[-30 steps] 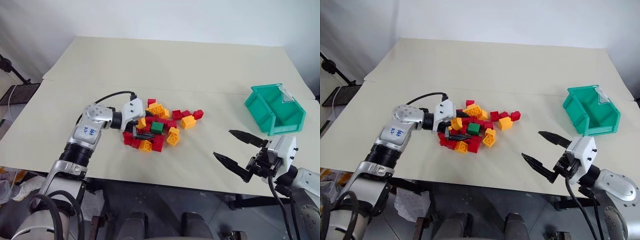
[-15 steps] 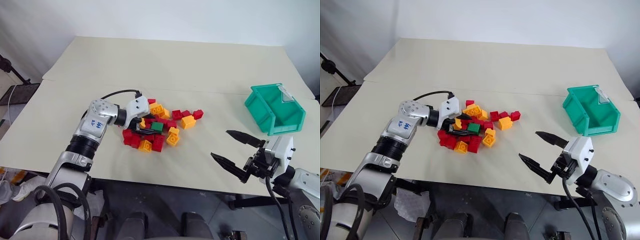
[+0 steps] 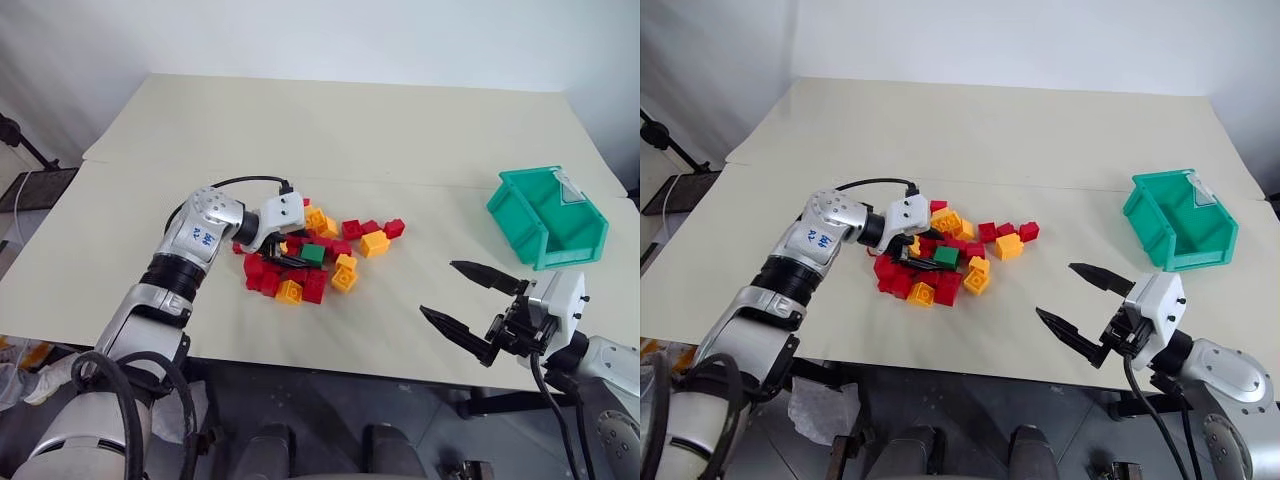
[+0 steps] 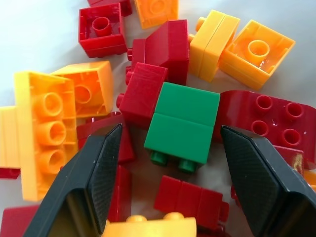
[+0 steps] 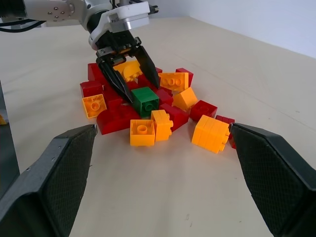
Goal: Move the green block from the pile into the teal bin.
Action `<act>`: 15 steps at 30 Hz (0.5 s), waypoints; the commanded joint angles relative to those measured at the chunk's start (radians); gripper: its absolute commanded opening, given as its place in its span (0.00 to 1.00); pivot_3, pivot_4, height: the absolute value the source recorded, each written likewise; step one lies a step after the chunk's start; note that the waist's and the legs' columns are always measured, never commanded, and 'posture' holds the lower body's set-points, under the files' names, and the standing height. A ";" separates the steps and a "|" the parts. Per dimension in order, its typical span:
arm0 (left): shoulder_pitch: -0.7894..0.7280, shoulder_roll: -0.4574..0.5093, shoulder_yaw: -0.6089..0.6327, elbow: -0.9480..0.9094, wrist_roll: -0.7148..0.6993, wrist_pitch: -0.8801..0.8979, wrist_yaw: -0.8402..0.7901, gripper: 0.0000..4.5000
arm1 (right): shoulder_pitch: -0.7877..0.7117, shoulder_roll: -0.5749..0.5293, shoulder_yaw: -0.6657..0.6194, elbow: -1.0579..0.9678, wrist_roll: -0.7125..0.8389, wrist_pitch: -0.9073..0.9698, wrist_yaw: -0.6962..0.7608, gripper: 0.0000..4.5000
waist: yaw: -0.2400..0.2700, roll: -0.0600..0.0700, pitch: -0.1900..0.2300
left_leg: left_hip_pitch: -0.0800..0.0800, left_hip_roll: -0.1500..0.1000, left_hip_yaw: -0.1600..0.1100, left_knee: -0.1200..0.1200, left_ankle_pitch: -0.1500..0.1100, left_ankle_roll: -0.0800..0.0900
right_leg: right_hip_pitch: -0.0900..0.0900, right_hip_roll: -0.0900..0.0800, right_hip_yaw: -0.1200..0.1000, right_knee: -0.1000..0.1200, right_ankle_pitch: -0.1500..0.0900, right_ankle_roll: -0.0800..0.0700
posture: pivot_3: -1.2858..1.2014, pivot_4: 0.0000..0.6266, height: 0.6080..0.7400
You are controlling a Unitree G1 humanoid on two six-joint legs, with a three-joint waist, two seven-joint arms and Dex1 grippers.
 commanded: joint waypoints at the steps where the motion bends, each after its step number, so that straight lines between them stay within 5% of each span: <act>1: -0.007 -0.003 -0.023 0.048 0.039 -0.012 -0.011 0.74 | -0.011 0.003 0.001 -0.032 0.022 -0.001 -0.004 1.00 | -0.001 0.000 0.000 | 0.000 0.000 0.000 0.000 0.000 0.000 | 0.000 0.000 0.000 0.000 0.000 0.000 | 0.52 0.24 1.00; 7: -0.024 -0.011 -0.016 0.095 0.055 -0.039 -0.006 0.33 | -0.019 0.004 0.004 -0.031 0.019 -0.003 -0.008 1.00 | -0.005 0.000 0.000 | 0.000 0.000 0.000 0.000 0.000 0.000 | 0.000 0.000 0.000 0.001 0.000 0.000 | 0.52 0.24 1.00; 15: -0.039 -0.011 0.019 0.111 0.006 -0.099 -0.074 0.32 | -0.036 0.003 0.010 -0.023 0.016 -0.005 -0.008 1.00 | -0.012 0.000 0.000 | 0.000 0.000 0.000 0.001 0.000 0.000 | 0.000 0.000 0.000 0.001 0.000 0.000 | 0.52 0.24 1.00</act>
